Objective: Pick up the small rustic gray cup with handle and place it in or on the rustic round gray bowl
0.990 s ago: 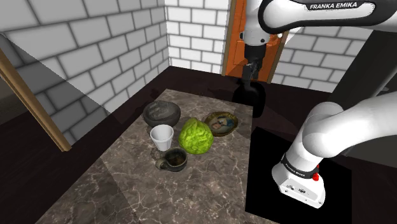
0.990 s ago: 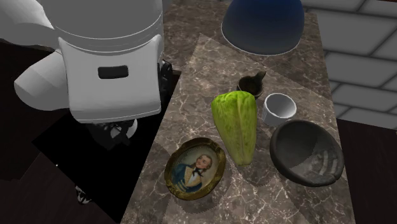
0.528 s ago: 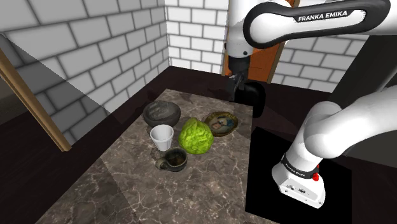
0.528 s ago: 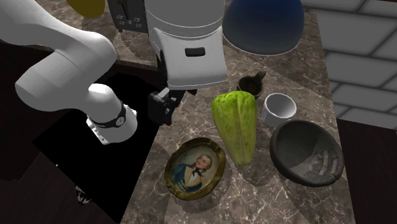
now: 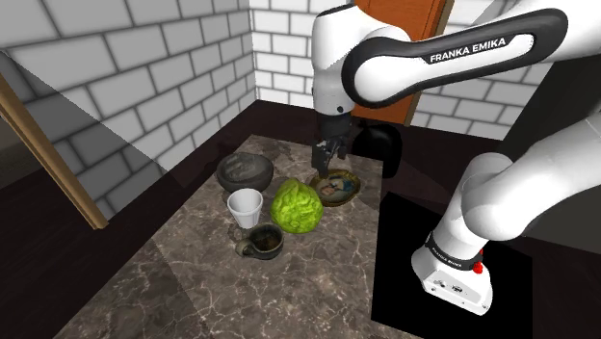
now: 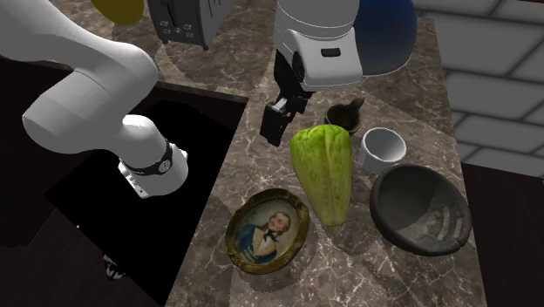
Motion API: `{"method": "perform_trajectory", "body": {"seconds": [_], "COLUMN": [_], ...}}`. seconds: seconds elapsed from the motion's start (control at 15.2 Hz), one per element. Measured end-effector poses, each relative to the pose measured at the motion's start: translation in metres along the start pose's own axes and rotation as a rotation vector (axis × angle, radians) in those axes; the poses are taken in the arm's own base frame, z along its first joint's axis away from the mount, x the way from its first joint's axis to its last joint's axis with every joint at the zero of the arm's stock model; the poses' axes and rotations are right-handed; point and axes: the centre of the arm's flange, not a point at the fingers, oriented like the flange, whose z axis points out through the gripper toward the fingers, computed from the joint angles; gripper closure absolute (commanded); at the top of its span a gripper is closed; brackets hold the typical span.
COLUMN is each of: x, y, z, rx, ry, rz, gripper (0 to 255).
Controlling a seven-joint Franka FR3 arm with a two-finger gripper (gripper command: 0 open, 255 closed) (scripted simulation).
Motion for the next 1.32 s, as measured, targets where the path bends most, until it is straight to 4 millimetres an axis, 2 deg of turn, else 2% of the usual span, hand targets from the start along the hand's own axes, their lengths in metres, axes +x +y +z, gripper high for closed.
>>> {"method": "perform_trajectory", "body": {"seconds": [0.33,0.66,1.32], "x": [0.016,0.035,0.067], "y": [-0.066,-0.124,-0.252], "z": [0.018,0.039,0.07], "rx": [-0.004,-0.008,-0.014], "ry": [0.014,0.026,0.052], "rz": [-0.003,-0.004,-0.009], "gripper": [0,0,0]}}
